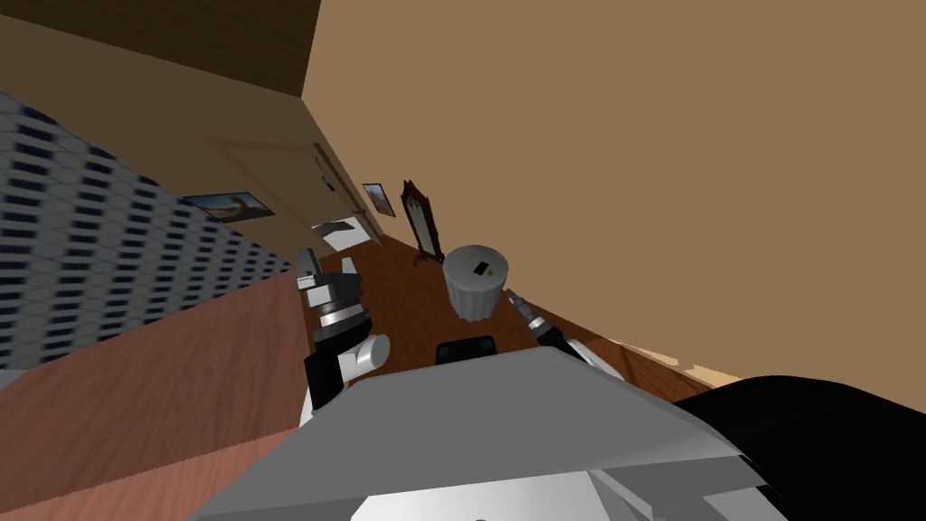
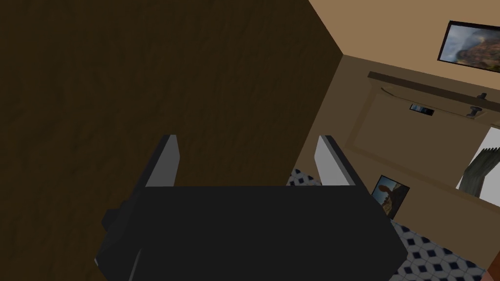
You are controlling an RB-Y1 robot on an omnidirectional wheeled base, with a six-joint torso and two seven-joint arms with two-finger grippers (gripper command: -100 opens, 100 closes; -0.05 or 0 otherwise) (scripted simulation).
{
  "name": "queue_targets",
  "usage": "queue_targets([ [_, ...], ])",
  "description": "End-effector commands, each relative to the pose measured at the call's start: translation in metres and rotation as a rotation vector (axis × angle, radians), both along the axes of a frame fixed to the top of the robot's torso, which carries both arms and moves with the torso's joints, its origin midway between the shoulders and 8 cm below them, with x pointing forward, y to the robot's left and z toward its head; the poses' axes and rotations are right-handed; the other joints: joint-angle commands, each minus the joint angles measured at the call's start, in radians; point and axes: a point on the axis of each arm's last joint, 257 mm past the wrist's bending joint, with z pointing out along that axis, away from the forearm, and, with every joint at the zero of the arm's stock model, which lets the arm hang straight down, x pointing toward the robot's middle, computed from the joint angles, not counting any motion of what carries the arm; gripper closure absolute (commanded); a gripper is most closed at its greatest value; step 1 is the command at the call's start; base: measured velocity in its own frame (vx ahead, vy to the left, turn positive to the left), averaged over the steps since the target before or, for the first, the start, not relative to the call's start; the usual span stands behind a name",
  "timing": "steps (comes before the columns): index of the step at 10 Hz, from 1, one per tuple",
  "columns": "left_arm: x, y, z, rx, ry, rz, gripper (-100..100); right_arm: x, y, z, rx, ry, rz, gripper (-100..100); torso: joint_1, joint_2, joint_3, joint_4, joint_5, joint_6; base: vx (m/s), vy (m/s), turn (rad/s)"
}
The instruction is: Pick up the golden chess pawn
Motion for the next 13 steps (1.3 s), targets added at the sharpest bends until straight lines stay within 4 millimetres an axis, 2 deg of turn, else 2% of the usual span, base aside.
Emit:
queue_targets([
  [1,0.0,0.0,0.0,0.0,0.0,0.0,0,-0.02,-0.014,-0.037,-0.07,0.096,0.009,-100,0.0,0.0,0.0,0.0,0.0,0.0,0.051,0.111,0.262],
  [2,0.0,0.0,0.0,0.0,0.0,0.0,0,-0.022,-0.02,-0.043,-0.089,0.11,0.014,-100,0.002,-0.001,-0.001,0.0,0.001,0.0,0.039,0.068,0.053],
  [3,0.0,0.0,0.0,0.0,0.0,0.0,0,-0.036,-0.032,-0.064,-0.144,0.168,0.027,-100,0.0,-0.001,-0.001,0.0,0.0,0.0,0.033,0.064,0.114],
  [4,0.0,0.0,0.0,0.0,0.0,0.0,0,-0.039,-0.038,-0.072,-0.151,0.185,0.02,-100,0.0,-0.001,0.0,0.0,0.0,0.0,0.021,0.06,0.09],
  [5,0.0,0.0,0.0,0.0,0.0,0.0,0,-0.055,-0.053,-0.095,-0.209,0.248,0.029,-100,0.0,0.0,0.0,0.0,0.0,0.0,0.029,0.082,0.192],
  [6,0.0,0.0,0.0,0.0,0.0,0.0,0,-0.056,-0.055,-0.096,-0.213,0.253,0.028,-100,0.001,0.0,0.0,0.0,0.0,0.0,0.039,0.048,0.079],
  [8,0.0,0.0,0.0,0.0,0.0,0.0,0,-0.087,-0.085,-0.132,-0.323,0.358,0.052,-100,-0.001,-0.001,-0.001,0.0,0.0,0.0,0.064,0.07,0.225],
  [9,0.0,0.0,0.0,0.0,0.0,0.0,0,-0.093,-0.095,-0.138,-0.342,0.378,0.049,-100,0.001,-0.003,-0.001,0.0,0.0,0.0,0.073,0.063,0.098],
  [10,0.0,0.0,0.0,0.0,0.0,0.0,0,-0.094,-0.096,-0.139,-0.343,0.381,0.048,-100,0.0,-0.003,-0.002,-0.001,0.0,0.001,0.033,0.017,-0.028],
  [11,0.0,0.0,0.0,0.0,0.0,0.0,0,-0.11,-0.115,-0.153,-0.405,0.43,0.064,-100,-0.002,-0.001,0.0,0.0,0.0,0.001,0.036,0.035,0.214],
  [12,0.0,0.0,0.0,0.0,0.0,0.0,0,-0.113,-0.119,-0.156,-0.41,0.441,0.059,-100,-0.002,-0.001,0.0,0.0,0.0,0.0,0.044,0.031,0.106],
  [13,0.0,0.0,0.0,0.0,0.0,0.0,0,-0.128,-0.136,-0.166,-0.469,0.483,0.079,-100,-0.002,0.0,0.0,0.0,0.0,0.001,0.067,0.048,0.184],
])
